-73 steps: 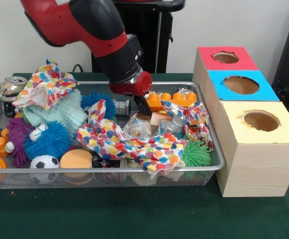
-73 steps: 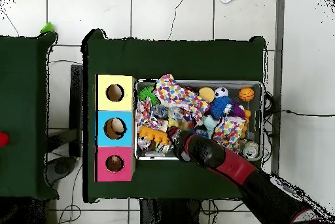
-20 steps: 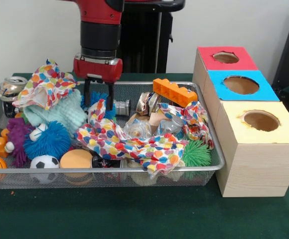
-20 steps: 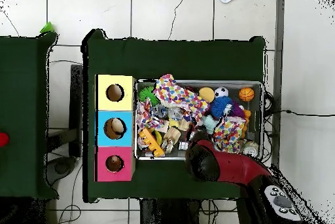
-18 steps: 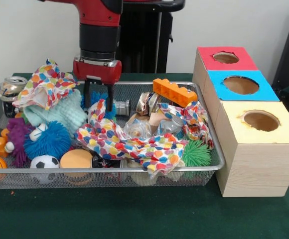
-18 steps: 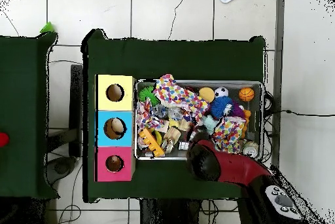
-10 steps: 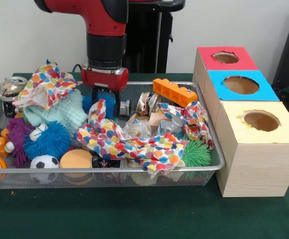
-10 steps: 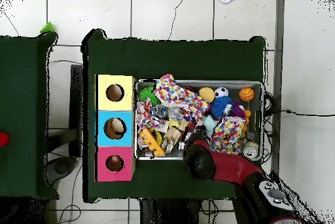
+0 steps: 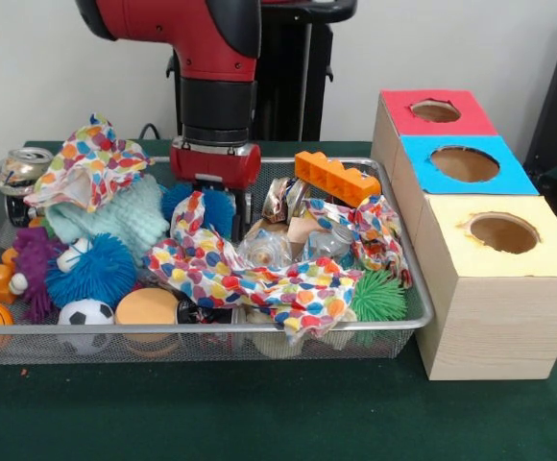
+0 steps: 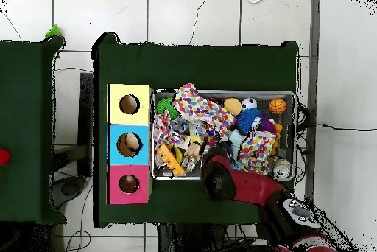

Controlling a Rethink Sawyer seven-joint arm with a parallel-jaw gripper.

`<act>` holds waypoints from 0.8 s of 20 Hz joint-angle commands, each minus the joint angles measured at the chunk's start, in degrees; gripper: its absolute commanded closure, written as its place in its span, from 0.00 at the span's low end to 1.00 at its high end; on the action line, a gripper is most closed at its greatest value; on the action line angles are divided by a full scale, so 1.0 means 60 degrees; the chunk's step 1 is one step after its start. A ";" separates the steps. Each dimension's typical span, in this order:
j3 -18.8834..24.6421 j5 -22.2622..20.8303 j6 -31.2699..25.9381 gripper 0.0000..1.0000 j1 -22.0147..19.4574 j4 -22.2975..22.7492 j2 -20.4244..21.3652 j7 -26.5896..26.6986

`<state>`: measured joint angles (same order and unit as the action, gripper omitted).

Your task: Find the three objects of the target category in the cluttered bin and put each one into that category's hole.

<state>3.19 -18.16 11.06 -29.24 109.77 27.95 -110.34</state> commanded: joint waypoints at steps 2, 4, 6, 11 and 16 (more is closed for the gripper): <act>0.0368 0.0467 0.0260 0.00 0.0148 -0.0686 -0.0657 -0.1524; 0.0446 0.0475 0.0236 0.00 0.0079 -0.0700 -0.0695 -0.1520; 0.0621 0.0489 0.0075 0.00 -0.0075 -0.0713 -0.0676 -0.1505; 0.0818 0.0666 0.0044 0.00 -0.0142 -0.0700 -0.0753 -0.1673; 0.1030 0.0981 -0.0077 0.00 -0.0112 -0.0716 -0.0863 -0.1826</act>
<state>3.46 -16.52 11.86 -29.43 109.42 27.47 -110.34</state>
